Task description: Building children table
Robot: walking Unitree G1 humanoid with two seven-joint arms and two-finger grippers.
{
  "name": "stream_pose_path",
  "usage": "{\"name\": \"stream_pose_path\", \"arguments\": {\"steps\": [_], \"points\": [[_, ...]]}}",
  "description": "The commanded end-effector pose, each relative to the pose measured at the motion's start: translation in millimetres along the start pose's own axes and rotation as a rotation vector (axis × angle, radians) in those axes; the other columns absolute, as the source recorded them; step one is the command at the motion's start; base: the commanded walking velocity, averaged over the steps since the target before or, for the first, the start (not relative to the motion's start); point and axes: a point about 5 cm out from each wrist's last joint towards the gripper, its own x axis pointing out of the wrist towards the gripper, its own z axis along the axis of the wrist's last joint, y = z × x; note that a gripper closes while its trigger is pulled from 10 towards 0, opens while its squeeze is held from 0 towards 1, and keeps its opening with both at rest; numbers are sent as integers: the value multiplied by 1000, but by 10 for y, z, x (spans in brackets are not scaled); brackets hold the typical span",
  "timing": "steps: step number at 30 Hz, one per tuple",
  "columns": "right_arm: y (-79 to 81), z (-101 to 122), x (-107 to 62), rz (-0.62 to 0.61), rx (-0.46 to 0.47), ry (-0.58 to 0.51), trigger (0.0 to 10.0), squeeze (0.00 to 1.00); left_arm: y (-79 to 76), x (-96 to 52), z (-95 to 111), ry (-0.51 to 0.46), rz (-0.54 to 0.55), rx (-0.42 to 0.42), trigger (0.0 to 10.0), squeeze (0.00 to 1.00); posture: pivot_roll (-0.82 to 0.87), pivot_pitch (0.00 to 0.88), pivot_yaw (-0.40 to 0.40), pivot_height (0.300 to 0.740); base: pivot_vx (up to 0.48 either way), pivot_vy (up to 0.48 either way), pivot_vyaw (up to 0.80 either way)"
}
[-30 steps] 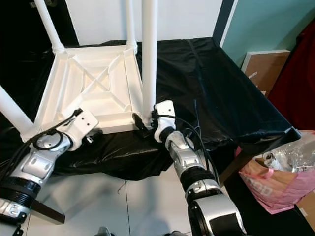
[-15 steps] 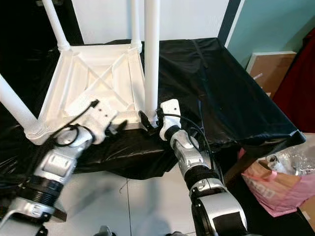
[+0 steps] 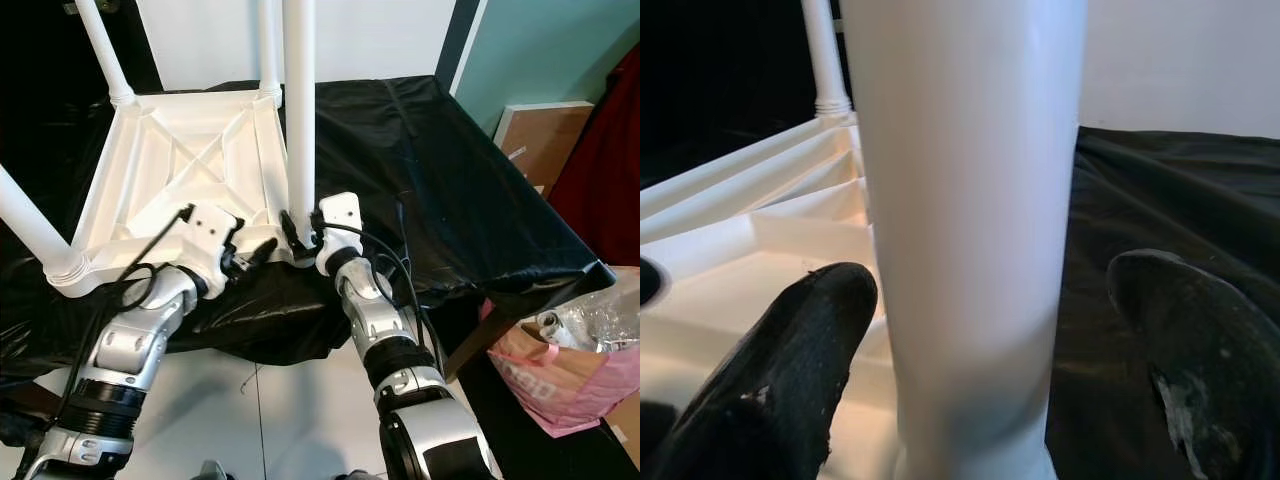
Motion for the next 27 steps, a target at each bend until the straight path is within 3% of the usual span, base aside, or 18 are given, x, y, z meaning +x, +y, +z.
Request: {"name": "stream_pose_path", "arguments": {"steps": [1, 13, 14, 15, 16, 17, 18, 20, 21, 27], "points": [[16, 15, 29, -16, 7, 11, 10000, 0, 113, -29, 20, 7, 191, -4, 10000, 0, 32, 44, -58, 740, 0, 0, 0], [30, 356, 311, -93, -20, -22, 10000, 0, 111, -166, -36, 80, 259, -35, 10000, 0, 68, 33, -86, 740, 0, 0, 0], [30, 396, 333, -98, -23, -30, 4784, 0, 106, -183, -18, 73, 254, -41, 10000, 0, 68, 33, -86, 740, 0, 0, 0], [30, 396, 333, -98, -23, -30, 4784, 0, 106, -183, -18, 73, 254, -41, 10000, 0, 68, 33, -86, 740, 0, 0, 0], [26, 437, 365, -110, -11, -25, 0, 0, 103, -221, -7, 78, 248, -36, 10000, 0, 76, 34, -95, 740, 0, 0, 0], [26, 437, 365, -110, -11, -25, 0, 0, 103, -221, -7, 78, 248, -36, 10000, 0, 76, 34, -95, 740, 0, 0, 0], [24, 450, 378, -114, -2, -16, 5882, 0, 102, -252, -18, 97, 243, -29, 10000, 0, 84, 35, -105, 740, 0, 0, 0], [22, 455, 382, -115, -3, -14, 5882, 0, 99, -262, -22, 105, 240, -28, 10000, 0, 84, 35, -105, 740, 0, 0, 0], [17, 470, 391, -120, -3, -15, 10000, 0, 75, -279, -20, 116, 228, -27, 10000, 0, 95, 36, -117, 740, 0, 0, 0], [10, 497, 422, -135, 28, -5, 10000, 0, 16, -361, -84, 197, 214, -55, 10000, 0, 107, 39, -129, 740, 0, 0, 0]]}}
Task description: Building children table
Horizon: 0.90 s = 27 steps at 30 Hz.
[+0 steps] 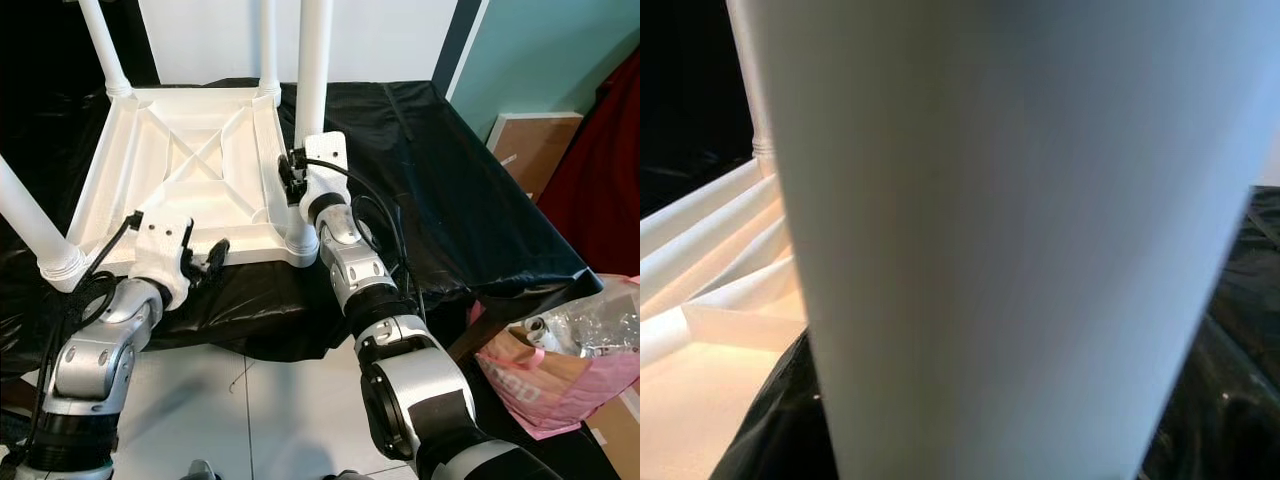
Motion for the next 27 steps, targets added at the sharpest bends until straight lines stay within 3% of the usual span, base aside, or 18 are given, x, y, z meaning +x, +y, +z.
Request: {"name": "stream_pose_path", "arguments": {"steps": [1, 6, 7, 9, 10, 12, 13, 14, 15, 18, 25, 27], "points": [[-15, 19, 27, -12, 26, 11, 10000, 0, -24, -21, -20, 22, 6, -14, 10000, 0, 107, 39, -129, 740, 0, 0, 0], [-20, -18, 40, -29, 152, 61, 10000, 0, 1, -95, -110, 96, 39, -66, 10000, 0, 126, 47, -148, 740, 0, 0, 0], [-23, -31, 39, -29, 229, 75, 10000, 0, 25, -145, -176, 141, 74, -80, 10000, 0, 134, 51, -154, 740, 0, 0, 0], [-23, -31, 39, -29, 229, 75, 10000, 0, 25, -145, -176, 141, 74, -80, 10000, 0, 134, 51, -154, 740, 0, 0, 0], [-34, -42, 38, -34, 323, 85, 10000, 0, 56, -195, -260, 196, 122, -73, 10000, 0, 141, 54, -161, 740, 0, 0, 0], [-34, -42, 38, -34, 323, 85, 10000, 0, 56, -195, -260, 196, 122, -73, 10000, 0, 141, 54, -161, 740, 0, 0, 0], [-45, -49, 41, -35, 378, 93, 5725, 0, 67, -222, -297, 221, 147, -79, 10000, 0, 147, 59, -165, 740, 0, 0, 0], [-53, -53, 43, -36, 415, 98, 5725, 0, 72, -239, -318, 234, 162, -83, 10000, 0, 147, 59, -165, 740, 0, 0, 0], [-69, -59, 45, -44, 457, 103, 10000, 0, 80, -253, -331, 244, 175, -77, 10000, 0, 150, 59, -168, 740, 0, 0, 0], [-110, -65, 47, -54, 550, 105, 10000, 0, 122, -278, -352, 256, 215, -72, 10000, 0, 153, 65, -172, 740, 0, 0, 0], [-142, -91, 36, -59, 669, 119, 10000, 0, 196, -291, -385, 275, 259, -96, 10000, 0, 148, 66, -171, 740, 0, 0, 0], [-190, -119, 12, -61, 762, 120, 10000, 0, 236, -278, -448, 299, 290, -96, 10000, 0, 140, 67, -170, 740, 0, 0, 0]]}}
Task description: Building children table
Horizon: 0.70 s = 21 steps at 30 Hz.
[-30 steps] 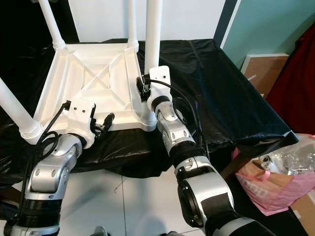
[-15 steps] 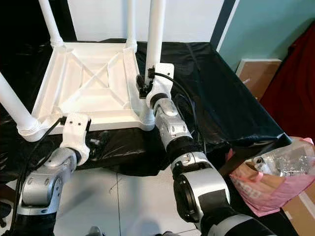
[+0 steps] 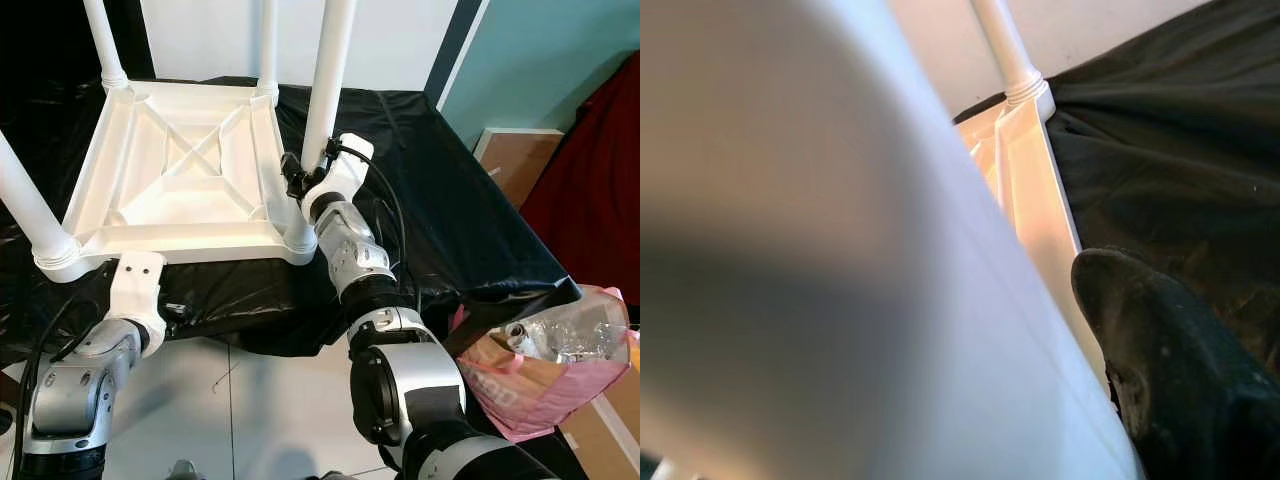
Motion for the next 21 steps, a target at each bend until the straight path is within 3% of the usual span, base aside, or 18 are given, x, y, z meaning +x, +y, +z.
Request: {"name": "stream_pose_path", "arguments": {"steps": [1, 4, 6, 12, 13, 14, 16, 17, 21], "points": [[-75, 11, -18, -9, 195, -3, 10000, 0, 79, 39, -74, 39, 165, -5, 10000, 0, 140, 67, -170, 740, 0, 0, 0], [-109, 10, -34, -11, 243, -6, 10000, 0, 92, 48, -77, 45, 171, -5, 10000, 0, 130, 70, -166, 740, 0, 0, 0], [-193, 5, -69, -25, 335, -9, 10000, 0, 87, 67, -69, 49, 165, 12, 10000, 0, 118, 72, -162, 740, 0, 0, 0], [-269, 13, -121, -12, 394, -23, 10000, 0, 72, 90, -61, 51, 155, 16, 10000, 0, 109, 76, -157, 740, 0, 0, 0], [-314, 11, -143, -19, 468, -22, 10000, 0, 86, 109, -69, 56, 163, 16, 10000, 0, 103, 78, -155, 740, 0, 0, 0], [-314, 11, -143, -19, 468, -22, 10000, 0, 86, 109, -69, 56, 163, 16, 10000, 0, 103, 78, -155, 740, 0, 0, 0], [-408, 10, -192, -29, 560, -30, 10000, 0, 156, 158, -60, 52, 204, 18, 10000, 0, 95, 80, -152, 740, 0, 0, 0], [-408, 10, -192, -29, 560, -30, 10000, 0, 156, 158, -60, 52, 204, 18, 10000, 0, 95, 80, -152, 740, 0, 0, 0], [-554, -22, -279, -51, 631, -37, 10000, 0, 432, 309, 139, -17, 342, -2, 10000, 0, 83, 83, -150, 740, 0, 0, 0]]}}
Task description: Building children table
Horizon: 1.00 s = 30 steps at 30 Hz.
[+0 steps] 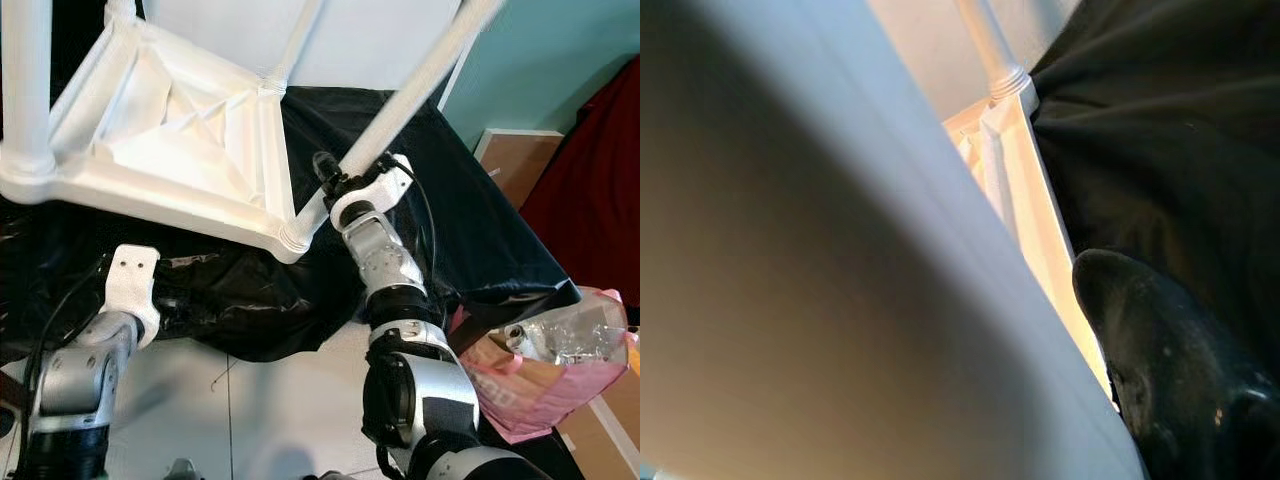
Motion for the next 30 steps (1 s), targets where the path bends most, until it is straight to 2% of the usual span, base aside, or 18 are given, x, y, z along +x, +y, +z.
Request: {"name": "stream_pose_path", "arguments": {"steps": [1, 2, 4, 7, 8, 12, 14, 15, 17, 18, 19, 20, 23, 24, 27, 28, 29, 30], "points": [[-131, -15, -61, -19, 130, -4, 10000, 0, 150, 38, 22, -14, 244, -3, 10000, 0, 83, 83, -150, 740, 0, 0, 0], [-188, -6, -103, -23, 153, -6, 10000, 0, 279, 138, 192, -60, 284, -40, 10000, 0, 78, 85, -145, 740, 0, 0, 0], [-201, -4, -115, -23, 162, -8, 10000, 0, 310, 165, 246, -75, 289, -45, 10000, 0, 78, 85, -145, 740, 0, 0, 0], [-292, -4, -186, -16, 239, -18, 10000, 0, 490, 262, 719, -194, 323, -102, 10000, 0, 59, 85, -129, 740, 0, 0, 0], [-323, -8, -204, -21, 254, -19, 10000, 0, 502, 264, 874, -240, 309, -123, 10000, 0, 59, 85, -129, 740, 0, 0, 0], [-443, -30, -267, -51, 315, -35, 10000, 0, 444, 261, 1259, -370, 241, -183, 10000, 0, 55, 85, -121, 740, 0, 0, 0], [-517, -50, -305, -73, 340, -37, 10000, 0, 382, 281, 1386, -403, 212, -195, 10000, 0, 42, 88, -106, 740, 0, 0, 0], [-517, -50, -305, -73, 340, -37, 10000, 0, 382, 281, 1386, -403, 212, -195, 10000, 0, 42, 88, -106, 740, 0, 0, 0], [-593, -84, -344, -95, 362, -32, 10000, 0, 276, 302, 1528, -442, 171, -188, 10000, 0, 37, 86, -102, 740, 0, 0, 0], [-593, -84, -344, -95, 362, -32, 10000, 0, 276, 302, 1528, -442, 171, -188, 10000, 0, 37, 86, -102, 740, 0, 0, 0], [-678, -135, -387, -120, 364, -17, 10000, 0, 102, 334, 1714, -488, 95, -214, 10000, 0, 30, 82, -95, 740, 0, 0, 0], [-726, -165, -406, -145, 353, -12, 10000, 0, -17, 339, 1805, -510, 52, -202, 10000, 0, 21, 80, -91, 740, 0, 0, 0], [-752, -181, -419, -160, 346, -8, 10000, 0, -92, 353, 1864, -521, 35, -195, 10000, 0, 18, 78, -89, 740, 0, 0, 0], [-856, -191, -479, -221, 384, -30, 10000, 0, -327, 362, 1999, -549, -33, -213, 10000, 0, 5, 74, -79, 740, 0, 0, 0], [-895, -192, -504, -241, 415, -39, 10000, 0, -414, 358, 2044, -561, -57, -209, 10000, 0, 3, 74, -78, 740, 0, 0, 0], [-923, -189, -525, -251, 416, -51, 10000, 0, -468, 352, 2071, -570, -73, -203, 10000, 0, 3, 74, -78, 740, 0, 0, 0], [-979, -189, -555, -289, 455, -64, 10000, 0, -559, 341, 2103, -574, -106, -205, 10000, 0, -5, 73, -70, 740, 0, 0, 0], [-998, -160, -578, -303, 380, -71, 10000, 0, -648, 331, 2135, -580, -138, -208, 10000, 0, -6, 72, -69, 740, 0, 0, 0]]}}
